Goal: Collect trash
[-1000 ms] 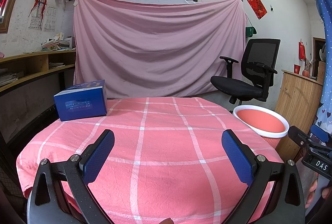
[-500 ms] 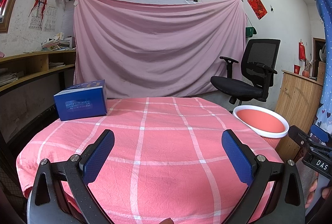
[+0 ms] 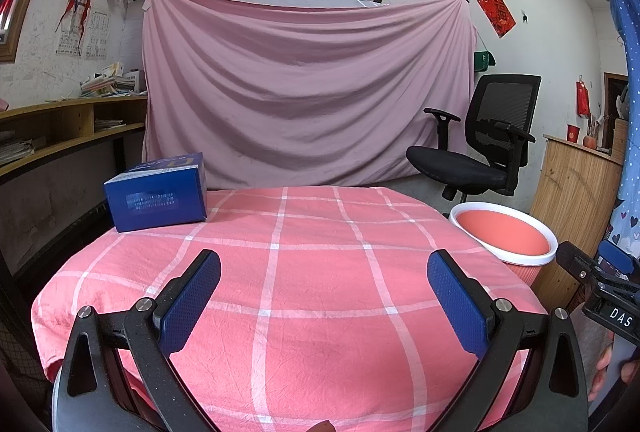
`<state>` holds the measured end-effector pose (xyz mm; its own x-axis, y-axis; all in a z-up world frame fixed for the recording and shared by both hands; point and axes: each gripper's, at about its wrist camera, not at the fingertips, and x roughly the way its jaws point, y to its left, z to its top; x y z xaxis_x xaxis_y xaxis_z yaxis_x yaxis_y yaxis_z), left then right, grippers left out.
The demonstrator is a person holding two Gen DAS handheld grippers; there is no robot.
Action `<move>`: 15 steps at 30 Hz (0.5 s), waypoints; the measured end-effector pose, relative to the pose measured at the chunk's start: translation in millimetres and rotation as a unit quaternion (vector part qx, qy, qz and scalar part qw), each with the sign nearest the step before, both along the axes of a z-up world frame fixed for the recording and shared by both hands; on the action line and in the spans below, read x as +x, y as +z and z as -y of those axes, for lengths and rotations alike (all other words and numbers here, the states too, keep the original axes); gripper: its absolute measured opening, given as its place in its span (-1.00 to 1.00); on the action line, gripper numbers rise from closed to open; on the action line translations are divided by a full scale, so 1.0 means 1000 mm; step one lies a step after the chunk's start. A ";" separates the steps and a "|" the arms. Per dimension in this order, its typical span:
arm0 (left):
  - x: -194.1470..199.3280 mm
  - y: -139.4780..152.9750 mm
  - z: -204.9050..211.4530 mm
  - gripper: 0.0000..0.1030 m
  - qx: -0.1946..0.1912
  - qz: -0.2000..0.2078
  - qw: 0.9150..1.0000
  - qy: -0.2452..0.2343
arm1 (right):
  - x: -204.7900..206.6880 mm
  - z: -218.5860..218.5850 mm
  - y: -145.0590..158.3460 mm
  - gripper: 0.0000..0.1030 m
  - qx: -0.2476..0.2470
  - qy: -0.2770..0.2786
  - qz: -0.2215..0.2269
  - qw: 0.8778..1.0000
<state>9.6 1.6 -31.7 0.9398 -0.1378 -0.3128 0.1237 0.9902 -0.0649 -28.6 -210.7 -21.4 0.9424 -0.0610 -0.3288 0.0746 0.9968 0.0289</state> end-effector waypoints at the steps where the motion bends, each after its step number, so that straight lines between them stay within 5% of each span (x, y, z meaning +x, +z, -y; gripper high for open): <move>1: 0.000 0.000 0.000 0.96 0.000 0.000 1.000 0.000 | 0.000 0.000 0.000 1.00 0.000 0.000 0.000 1.000; 15: -0.002 -0.002 0.005 0.96 0.009 -0.005 1.000 0.021 | 0.000 0.000 0.001 1.00 0.000 0.000 0.000 1.000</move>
